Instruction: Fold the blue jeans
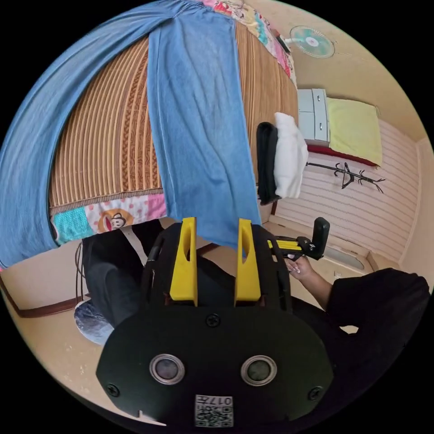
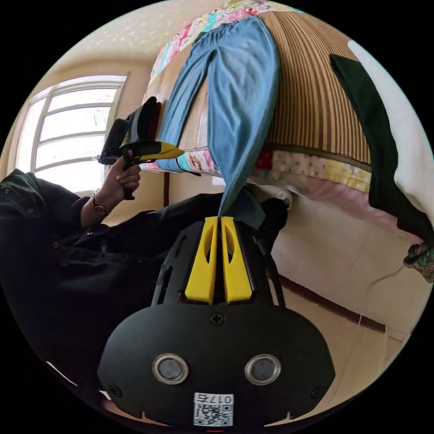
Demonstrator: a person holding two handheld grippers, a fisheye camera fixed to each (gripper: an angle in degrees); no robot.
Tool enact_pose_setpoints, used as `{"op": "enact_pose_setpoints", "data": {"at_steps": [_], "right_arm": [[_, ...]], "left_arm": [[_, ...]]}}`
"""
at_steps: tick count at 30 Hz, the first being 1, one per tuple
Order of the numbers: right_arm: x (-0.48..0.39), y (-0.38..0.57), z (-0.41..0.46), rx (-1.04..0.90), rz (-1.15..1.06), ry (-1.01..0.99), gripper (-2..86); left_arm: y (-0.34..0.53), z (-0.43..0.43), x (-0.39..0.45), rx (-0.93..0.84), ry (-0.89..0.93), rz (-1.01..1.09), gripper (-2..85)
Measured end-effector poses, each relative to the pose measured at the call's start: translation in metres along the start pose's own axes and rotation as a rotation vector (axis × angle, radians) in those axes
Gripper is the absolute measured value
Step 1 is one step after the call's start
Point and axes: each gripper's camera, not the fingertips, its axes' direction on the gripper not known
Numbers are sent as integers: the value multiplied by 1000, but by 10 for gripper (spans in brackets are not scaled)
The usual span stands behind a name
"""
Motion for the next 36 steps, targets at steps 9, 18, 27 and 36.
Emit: {"op": "enact_pose_setpoints", "data": {"at_steps": [9, 18, 27, 36], "right_arm": [[-47, -42, 5, -94, -258, -355, 18], [-44, -58, -21, -182, -340, -355, 17], [-52, -73, 4, -246, -314, -467, 19], [-37, -101, 25, -454, -322, -568, 23]], "left_arm": [[-8, 27, 70, -87, -100, 129, 148], [24, 8, 54, 6, -84, 29, 121], [54, -4, 43, -58, -6, -23, 166], [90, -25, 11, 38, 250, -34, -2]]}}
